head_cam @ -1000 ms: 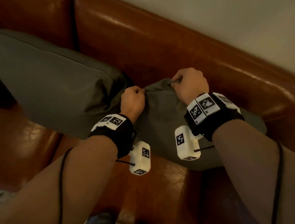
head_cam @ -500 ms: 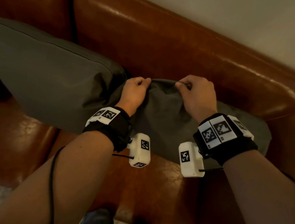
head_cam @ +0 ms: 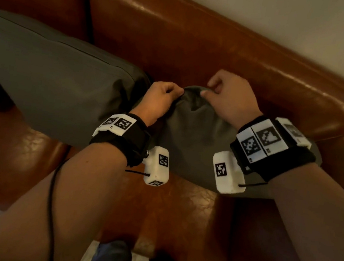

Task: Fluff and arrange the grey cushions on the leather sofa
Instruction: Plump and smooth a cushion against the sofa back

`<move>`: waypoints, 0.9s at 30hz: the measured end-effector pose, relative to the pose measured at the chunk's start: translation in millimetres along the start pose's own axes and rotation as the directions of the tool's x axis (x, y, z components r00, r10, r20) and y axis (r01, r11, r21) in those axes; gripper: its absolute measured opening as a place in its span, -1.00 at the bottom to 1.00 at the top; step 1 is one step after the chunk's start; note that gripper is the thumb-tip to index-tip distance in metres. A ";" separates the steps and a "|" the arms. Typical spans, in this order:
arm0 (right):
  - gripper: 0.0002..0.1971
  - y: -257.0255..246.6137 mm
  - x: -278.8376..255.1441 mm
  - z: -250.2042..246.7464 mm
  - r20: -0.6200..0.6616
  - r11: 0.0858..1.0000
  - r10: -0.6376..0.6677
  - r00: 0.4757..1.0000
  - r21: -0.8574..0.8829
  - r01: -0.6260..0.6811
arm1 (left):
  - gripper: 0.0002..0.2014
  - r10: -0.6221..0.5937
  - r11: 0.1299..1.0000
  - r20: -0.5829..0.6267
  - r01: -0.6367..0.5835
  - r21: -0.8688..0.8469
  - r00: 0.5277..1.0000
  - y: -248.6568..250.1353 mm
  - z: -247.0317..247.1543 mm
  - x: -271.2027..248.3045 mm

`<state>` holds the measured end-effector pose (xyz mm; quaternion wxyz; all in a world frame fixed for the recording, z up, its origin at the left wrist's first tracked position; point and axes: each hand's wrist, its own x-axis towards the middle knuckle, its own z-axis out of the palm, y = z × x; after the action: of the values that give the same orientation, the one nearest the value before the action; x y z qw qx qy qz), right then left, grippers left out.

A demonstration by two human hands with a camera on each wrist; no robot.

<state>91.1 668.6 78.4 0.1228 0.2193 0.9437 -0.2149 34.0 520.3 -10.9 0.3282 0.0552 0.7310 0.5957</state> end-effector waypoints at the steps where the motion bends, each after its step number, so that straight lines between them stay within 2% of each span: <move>1: -0.72 -7.2 4.0 -3.4 0.035 0.996 -0.043 0.998 -0.072 0.045 | -0.78 -0.024 0.998 0.023 0.025 -0.053 0.999 2.0 2.9 -1.3; 2: -0.69 -14.7 8.1 -5.0 0.088 0.986 -0.071 0.994 -0.146 0.083 | -0.76 -0.047 0.994 0.043 0.051 -0.096 0.998 3.7 5.8 -3.0; 4: -0.80 -27.4 15.8 -4.6 0.178 0.964 -0.072 0.981 -0.240 0.114 | -0.73 -0.088 0.980 0.067 0.098 -0.172 0.994 5.6 9.9 -5.7; 7: -0.92 -33.2 26.5 -0.6 0.209 0.958 -0.035 0.977 -0.273 0.093 | -0.75 -0.121 0.961 0.037 0.126 -0.247 0.992 1.9 9.4 -9.5; 9: -0.93 -32.7 30.5 2.0 0.211 0.963 -0.021 0.977 -0.259 0.076 | -0.81 -0.078 0.979 -0.044 0.069 -0.190 0.996 -3.1 8.9 -11.2; 13: -0.79 -28.6 32.7 5.6 0.229 0.976 -0.046 0.972 -0.197 0.093 | -0.85 0.036 0.998 -0.155 -0.044 -0.050 0.987 -7.9 9.1 -14.1; 15: -0.64 -26.5 31.8 7.0 0.227 0.983 -0.051 0.972 -0.160 0.089 | -0.84 0.042 0.997 -0.168 -0.052 -0.059 0.985 -8.2 7.1 -12.5; 17: -0.59 -26.3 30.9 8.5 0.225 0.986 -0.060 0.973 -0.138 0.093 | -0.81 0.034 0.996 -0.177 -0.047 -0.071 0.984 -8.2 6.1 -11.6; 19: -0.68 -25.6 29.8 9.8 0.210 0.982 -0.093 0.973 -0.142 0.125 | -0.77 0.019 0.995 -0.185 -0.036 -0.090 0.983 -10.0 7.1 -11.4; 22: -0.88 -21.5 28.8 10.0 0.110 0.983 -0.156 0.982 -0.083 0.165 | -0.72 0.011 0.996 -0.180 -0.027 -0.087 0.984 -8.7 11.0 -14.1; 24: -0.87 -18.8 28.8 10.5 0.090 0.980 -0.186 0.978 -0.060 0.192 | -0.72 0.016 0.996 -0.183 -0.031 -0.083 0.983 -5.0 12.1 -14.7; 27: -0.77 -17.5 31.0 11.1 0.101 0.977 -0.208 0.973 -0.030 0.212 | -0.72 0.011 0.993 -0.209 -0.035 -0.113 0.978 -3.3 11.7 -14.8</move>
<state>57.3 660.4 64.8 0.1496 0.1048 0.9587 -0.2178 53.0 522.2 -8.6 0.2455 -0.0182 0.7247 0.6436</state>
